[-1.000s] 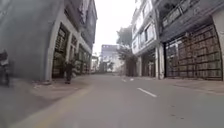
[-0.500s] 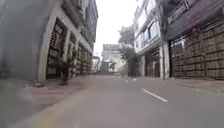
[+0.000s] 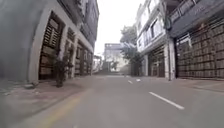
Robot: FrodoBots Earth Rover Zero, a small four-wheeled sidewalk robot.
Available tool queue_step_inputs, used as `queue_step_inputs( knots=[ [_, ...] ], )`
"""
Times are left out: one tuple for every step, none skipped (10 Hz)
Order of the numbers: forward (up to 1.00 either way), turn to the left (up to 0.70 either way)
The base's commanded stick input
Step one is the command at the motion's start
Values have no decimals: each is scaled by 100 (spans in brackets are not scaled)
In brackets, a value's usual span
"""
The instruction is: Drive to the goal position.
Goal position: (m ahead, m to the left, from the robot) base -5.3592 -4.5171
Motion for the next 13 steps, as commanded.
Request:
queue_step_inputs(
  knots=[
    [100,0],
    [100,0],
    [100,0],
    [100,4],
    [100,13],
    [100,38],
    [100,40],
    [100,40],
    [100,0],
    [100,0],
    [100,0],
    [100,0],
    [100,0]
  ],
)
